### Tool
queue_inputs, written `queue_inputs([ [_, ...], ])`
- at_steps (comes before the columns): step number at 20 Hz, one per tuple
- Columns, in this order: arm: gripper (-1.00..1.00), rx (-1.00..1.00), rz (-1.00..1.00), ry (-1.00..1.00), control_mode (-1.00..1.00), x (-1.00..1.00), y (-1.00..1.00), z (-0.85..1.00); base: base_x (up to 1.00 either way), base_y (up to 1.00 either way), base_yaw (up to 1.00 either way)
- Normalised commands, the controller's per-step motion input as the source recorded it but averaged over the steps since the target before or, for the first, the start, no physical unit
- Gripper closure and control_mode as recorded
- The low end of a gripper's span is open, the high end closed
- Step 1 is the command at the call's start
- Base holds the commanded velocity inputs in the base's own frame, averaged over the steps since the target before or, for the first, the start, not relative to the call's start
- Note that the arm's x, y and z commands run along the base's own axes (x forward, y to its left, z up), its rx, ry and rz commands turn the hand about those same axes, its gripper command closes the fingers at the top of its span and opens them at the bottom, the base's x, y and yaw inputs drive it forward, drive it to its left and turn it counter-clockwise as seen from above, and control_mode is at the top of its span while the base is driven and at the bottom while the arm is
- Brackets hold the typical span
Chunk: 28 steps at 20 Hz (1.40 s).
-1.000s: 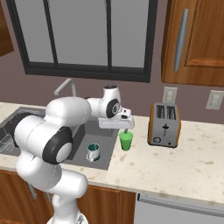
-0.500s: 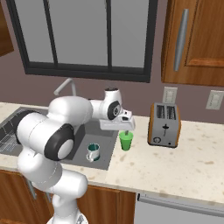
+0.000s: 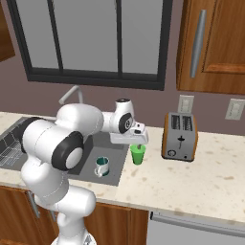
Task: Move any existing items from the left basin to the right basin for drying. Then move the cup from the counter to the left basin of the sink for washing.
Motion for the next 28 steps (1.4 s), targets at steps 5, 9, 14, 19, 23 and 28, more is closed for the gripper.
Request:
queue_inputs([
  [5, -1.0, 0.02, 0.01, 0.0, -1.0, 0.06, 0.0, -0.13, 0.0, 0.0, 0.0],
  [9, -1.0, 0.02, 0.02, 0.0, -1.0, 0.05, 0.0, -0.16, 0.0, 0.0, 0.0],
  [14, -1.0, 0.02, 0.02, 0.0, -1.0, 0.06, 0.0, -0.21, 0.0, 0.0, 0.0],
  [19, 1.0, 0.0, 0.02, 0.01, -1.0, 0.09, 0.0, -0.24, 0.0, 0.0, 0.0],
  [23, 1.0, 0.0, 0.0, 0.03, -1.0, 0.01, 0.01, -0.03, 0.0, 0.0, 0.0],
  [28, 1.0, 0.0, 0.0, 0.0, -1.0, 0.0, 0.0, 0.0, 0.0, 0.0, 0.0],
])
